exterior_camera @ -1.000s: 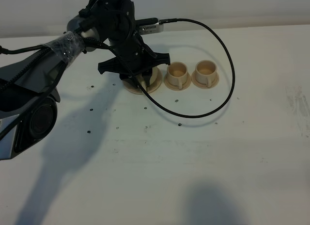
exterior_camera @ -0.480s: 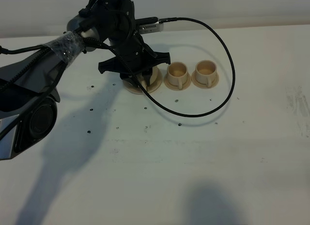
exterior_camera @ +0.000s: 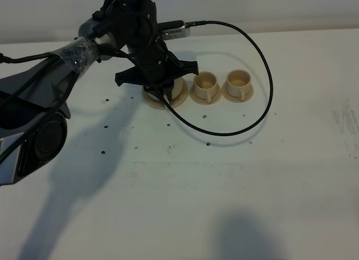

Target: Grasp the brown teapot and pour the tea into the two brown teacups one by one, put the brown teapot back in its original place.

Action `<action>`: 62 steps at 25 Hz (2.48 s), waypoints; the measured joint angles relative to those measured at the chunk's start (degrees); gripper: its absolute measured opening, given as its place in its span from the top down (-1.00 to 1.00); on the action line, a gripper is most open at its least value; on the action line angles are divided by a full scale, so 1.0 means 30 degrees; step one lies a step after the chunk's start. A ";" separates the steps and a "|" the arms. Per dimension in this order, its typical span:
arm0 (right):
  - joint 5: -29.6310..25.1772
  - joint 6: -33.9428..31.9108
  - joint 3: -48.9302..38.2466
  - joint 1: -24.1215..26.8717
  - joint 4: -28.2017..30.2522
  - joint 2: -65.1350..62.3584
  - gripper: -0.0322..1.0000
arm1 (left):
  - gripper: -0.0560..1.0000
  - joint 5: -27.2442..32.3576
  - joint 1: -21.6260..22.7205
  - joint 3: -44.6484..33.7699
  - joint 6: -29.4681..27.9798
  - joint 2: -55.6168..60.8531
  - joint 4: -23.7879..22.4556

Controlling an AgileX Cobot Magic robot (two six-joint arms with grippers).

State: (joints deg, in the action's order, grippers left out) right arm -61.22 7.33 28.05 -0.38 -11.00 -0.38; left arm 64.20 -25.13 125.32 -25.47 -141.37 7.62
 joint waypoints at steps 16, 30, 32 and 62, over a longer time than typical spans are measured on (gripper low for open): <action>0.0000 0.0000 0.0000 0.0000 0.0000 0.0000 -0.07 | 0.69 0.0586 0.0334 0.0020 0.2006 0.0034 0.0188; 0.0000 0.0000 0.0000 0.0000 0.0000 0.0000 -0.07 | 0.69 0.1391 0.0787 0.0061 0.5175 0.0286 -0.0252; 0.0000 0.0000 0.0000 0.0000 0.0000 0.0000 -0.07 | 0.69 0.1391 0.0808 0.0061 0.5453 0.0379 -0.0531; 0.0000 -0.0001 0.0000 0.0000 0.0000 0.0000 -0.07 | 0.69 0.0943 0.0965 0.0061 1.2660 0.2362 -0.0972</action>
State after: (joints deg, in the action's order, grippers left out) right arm -61.22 7.33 28.05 -0.38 -11.00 -0.38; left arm 67.02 -22.23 125.51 12.51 -134.28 4.70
